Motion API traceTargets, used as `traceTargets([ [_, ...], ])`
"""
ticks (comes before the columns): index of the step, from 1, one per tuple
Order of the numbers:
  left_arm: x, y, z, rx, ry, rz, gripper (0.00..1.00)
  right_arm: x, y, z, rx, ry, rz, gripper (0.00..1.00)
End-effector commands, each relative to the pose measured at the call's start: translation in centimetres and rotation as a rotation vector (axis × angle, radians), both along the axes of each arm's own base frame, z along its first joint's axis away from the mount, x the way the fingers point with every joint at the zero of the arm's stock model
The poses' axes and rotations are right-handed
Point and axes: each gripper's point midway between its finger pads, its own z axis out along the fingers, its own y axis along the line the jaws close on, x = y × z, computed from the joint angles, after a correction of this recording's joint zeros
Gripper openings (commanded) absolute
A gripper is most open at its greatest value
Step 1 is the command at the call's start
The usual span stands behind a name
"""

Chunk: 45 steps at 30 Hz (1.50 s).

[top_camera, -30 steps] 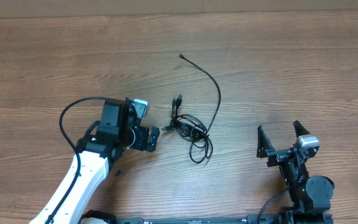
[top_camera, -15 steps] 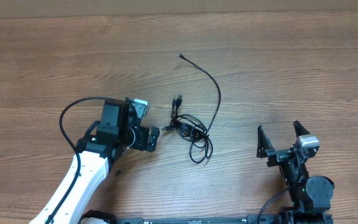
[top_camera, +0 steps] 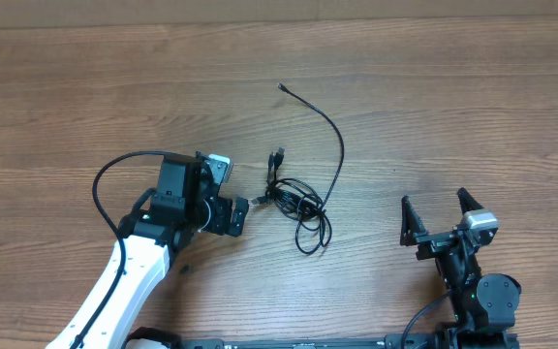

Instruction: Untangle cables

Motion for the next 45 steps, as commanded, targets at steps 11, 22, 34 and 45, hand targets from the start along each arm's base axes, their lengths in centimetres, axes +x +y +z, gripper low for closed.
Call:
traceTargets([
  [11,0.46,-0.6,0.79,-0.024,-0.009,-0.003,1.0,-0.02,0.15,-0.17,-0.004,-0.005,0.008,1.0],
  [22,0.56,-0.98,1.0,-0.056,-0.007,0.007,0.99,-0.02,0.14,-0.17,-0.004,-0.005,0.007,1.0],
  [34,0.45,-0.96,0.92,-0.054,-0.001,0.007,1.0,-0.02,0.14,-0.17,-0.004,-0.005,0.007,1.0],
  [45,0.4,-0.95,0.89,-0.054,0.001,0.007,1.0,-0.02,0.14,-0.17,-0.004,-0.005,0.007,1.0],
])
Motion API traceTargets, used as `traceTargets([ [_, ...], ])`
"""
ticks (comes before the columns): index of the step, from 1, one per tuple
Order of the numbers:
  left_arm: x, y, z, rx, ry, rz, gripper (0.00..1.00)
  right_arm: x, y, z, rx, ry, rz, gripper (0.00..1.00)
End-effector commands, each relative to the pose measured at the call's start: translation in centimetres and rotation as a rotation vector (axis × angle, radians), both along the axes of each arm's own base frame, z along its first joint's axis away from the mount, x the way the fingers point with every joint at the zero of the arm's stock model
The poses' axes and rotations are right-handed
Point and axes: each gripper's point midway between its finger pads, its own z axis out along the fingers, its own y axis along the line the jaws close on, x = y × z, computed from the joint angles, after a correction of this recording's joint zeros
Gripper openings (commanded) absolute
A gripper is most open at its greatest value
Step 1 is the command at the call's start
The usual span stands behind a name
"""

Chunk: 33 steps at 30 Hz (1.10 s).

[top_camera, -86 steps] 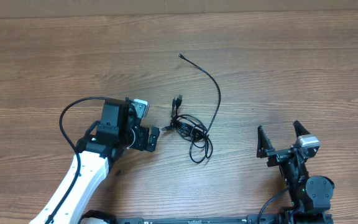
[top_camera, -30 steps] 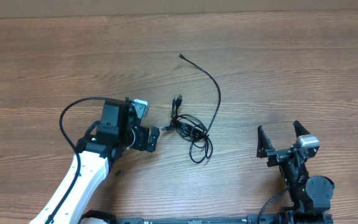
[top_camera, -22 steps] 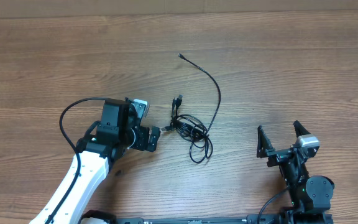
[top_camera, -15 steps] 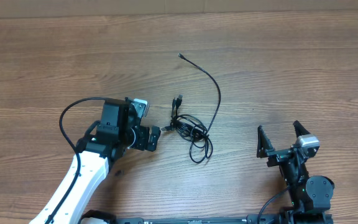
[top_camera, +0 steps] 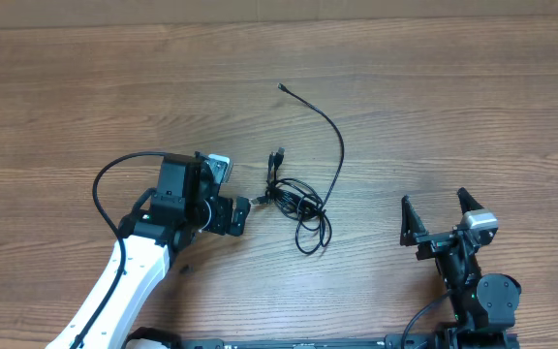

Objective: Untangle cables
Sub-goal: 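Lower the left gripper over the cable bundle's center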

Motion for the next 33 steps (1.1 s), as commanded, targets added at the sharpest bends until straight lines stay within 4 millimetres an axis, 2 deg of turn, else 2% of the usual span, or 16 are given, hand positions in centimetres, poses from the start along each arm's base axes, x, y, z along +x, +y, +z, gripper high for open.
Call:
traceTargets([
  [1,0.5,-0.7,0.8,-0.027,-0.011,-0.005,1.0,0.0,0.2,-0.2,-0.004,-0.005,0.008,1.0],
  [15,1.0,-0.9,1.4,-0.057,-0.015,0.033,1.0,0.0,0.1,-0.2,-0.004,-0.005,0.008,1.0],
  [26,1.5,-4.8,4.1,-0.075,-0.099,-0.082,1.0,0.0,0.2,-0.2,-0.004,-0.005,0.008,1.0],
  [33,1.8,-5.0,4.5,-0.097,-0.091,-0.021,1.0,0.0,0.2,-0.2,-0.004,-0.005,0.008,1.0],
])
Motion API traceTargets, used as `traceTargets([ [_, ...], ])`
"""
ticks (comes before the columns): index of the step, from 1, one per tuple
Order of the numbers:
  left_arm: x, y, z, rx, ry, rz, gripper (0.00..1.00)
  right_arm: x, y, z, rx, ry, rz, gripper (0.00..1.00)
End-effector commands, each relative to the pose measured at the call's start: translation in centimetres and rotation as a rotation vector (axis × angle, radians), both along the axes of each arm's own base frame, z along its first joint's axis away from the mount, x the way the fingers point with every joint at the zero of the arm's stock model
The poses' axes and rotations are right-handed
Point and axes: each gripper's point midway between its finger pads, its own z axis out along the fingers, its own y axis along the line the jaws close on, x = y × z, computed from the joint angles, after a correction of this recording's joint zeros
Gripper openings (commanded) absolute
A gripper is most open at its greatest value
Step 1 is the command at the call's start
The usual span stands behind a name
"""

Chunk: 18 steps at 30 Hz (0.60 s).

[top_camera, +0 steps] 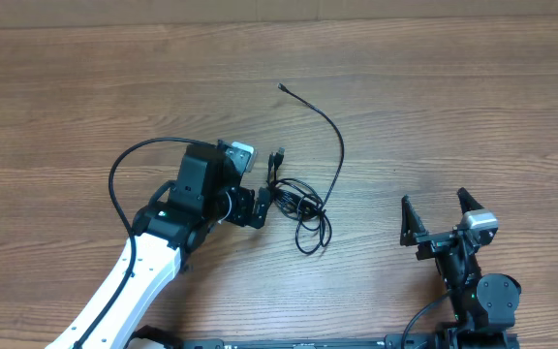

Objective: Untangle cables
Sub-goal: 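Lower the left gripper over the cable bundle's center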

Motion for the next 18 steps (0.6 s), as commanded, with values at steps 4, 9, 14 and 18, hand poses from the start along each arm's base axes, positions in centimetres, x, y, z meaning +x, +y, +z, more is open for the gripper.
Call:
traceTargets([
  [4,0.3,-0.4,0.7,-0.1,0.066,0.132,0.97,0.0,0.1,-0.2,-0.004,-0.005,0.008,1.0],
  [9,0.0,-1.8,1.0,-0.159,0.092,0.163,0.91,0.0,0.1,-0.2,-0.004,-0.005,0.008,1.0],
  [14,-0.4,-3.3,1.4,-0.193,0.098,0.164,0.91,0.0,0.1,-0.2,-0.004,-0.005,0.008,1.0],
  [18,-0.7,-3.8,1.4,-0.251,0.155,0.251,0.88,0.0,0.1,-0.2,-0.004,-0.005,0.008,1.0],
])
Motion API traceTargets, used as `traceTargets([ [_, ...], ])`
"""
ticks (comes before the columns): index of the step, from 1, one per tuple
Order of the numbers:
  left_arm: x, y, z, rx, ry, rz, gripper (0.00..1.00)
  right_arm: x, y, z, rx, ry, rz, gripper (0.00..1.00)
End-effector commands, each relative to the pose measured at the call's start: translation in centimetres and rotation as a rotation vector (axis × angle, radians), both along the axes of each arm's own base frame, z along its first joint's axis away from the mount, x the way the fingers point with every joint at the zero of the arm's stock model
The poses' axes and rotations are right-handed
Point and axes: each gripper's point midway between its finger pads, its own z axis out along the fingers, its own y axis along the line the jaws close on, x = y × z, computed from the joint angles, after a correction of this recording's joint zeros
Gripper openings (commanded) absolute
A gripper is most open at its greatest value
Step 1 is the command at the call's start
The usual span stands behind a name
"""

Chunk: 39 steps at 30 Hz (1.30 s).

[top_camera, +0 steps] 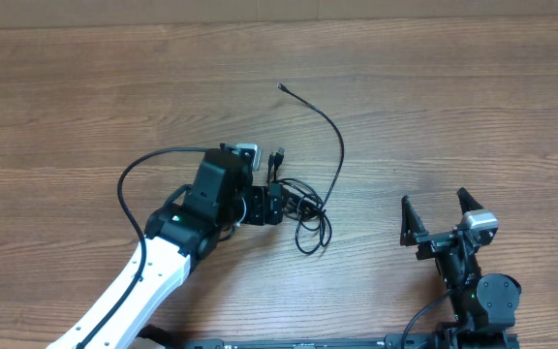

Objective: Untangle cables
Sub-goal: 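Lower the left gripper over the cable bundle's center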

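Note:
A knot of thin black cables (303, 206) lies at the middle of the wooden table. One long strand (335, 136) arcs up and ends near the top centre. A short plug end (277, 157) sticks up at the knot's left. My left gripper (272, 205) is at the knot's left edge, its fingers over the cable; open or shut cannot be told from above. My right gripper (441, 210) stands open at the lower right, well apart from the cables, with nothing between its fingers.
The wooden table (473, 107) fills the view. The left arm's white link (134, 291) runs from the bottom left up to its wrist, with a black supply cable (129, 189) looping beside it.
My left gripper has moved a little further right, from just left of the knot to onto its left edge. The cables and the right arm have not moved.
At the two oldest moments my left gripper sat still, a short way left of the knot. It then stood closer, up and to the right, and now reaches the knot's left edge. The right gripper stayed open at the lower right throughout.

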Motion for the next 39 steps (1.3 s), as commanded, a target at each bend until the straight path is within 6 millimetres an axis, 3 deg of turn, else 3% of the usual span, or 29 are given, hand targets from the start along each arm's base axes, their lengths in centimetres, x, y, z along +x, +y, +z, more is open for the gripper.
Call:
traceTargets([
  [1,0.3,-0.7,0.8,-0.079,0.053,0.109,0.88,0.0,0.1,-0.2,-0.004,-0.005,0.008,1.0],
  [11,-0.8,-2.3,0.8,-0.161,0.143,0.185,0.73,0.0,0.2,-0.2,-0.004,-0.005,0.008,1.0],
  [12,-1.0,-2.5,0.8,-0.165,0.149,0.183,0.75,0.0,0.2,-0.2,-0.004,-0.005,0.008,1.0],
  [13,-1.3,-2.9,0.8,-0.173,0.157,0.175,0.83,0.0,0.2,-0.2,-0.004,-0.005,0.008,1.0],
  [14,-1.5,-3.3,0.9,-0.18,0.16,0.164,1.0,0.0,0.1,-0.2,-0.004,-0.005,0.008,1.0],
  [19,-2.3,-4.0,0.8,-0.185,0.182,0.13,1.0,0.0,0.2,-0.2,-0.004,-0.005,0.008,1.0],
  [23,-1.3,-4.0,1.5,-0.215,0.149,0.165,1.0,0.0,0.1,-0.2,-0.004,-0.005,0.008,1.0],
  [32,-1.4,-3.1,1.0,-0.231,0.218,0.444,1.0,0.0,0.1,-0.2,-0.004,-0.005,0.008,1.0],
  [39,-1.0,-2.7,5.0,-0.151,0.152,0.531,1.0,0.0,0.1,-0.2,-0.004,-0.005,0.008,1.0],
])
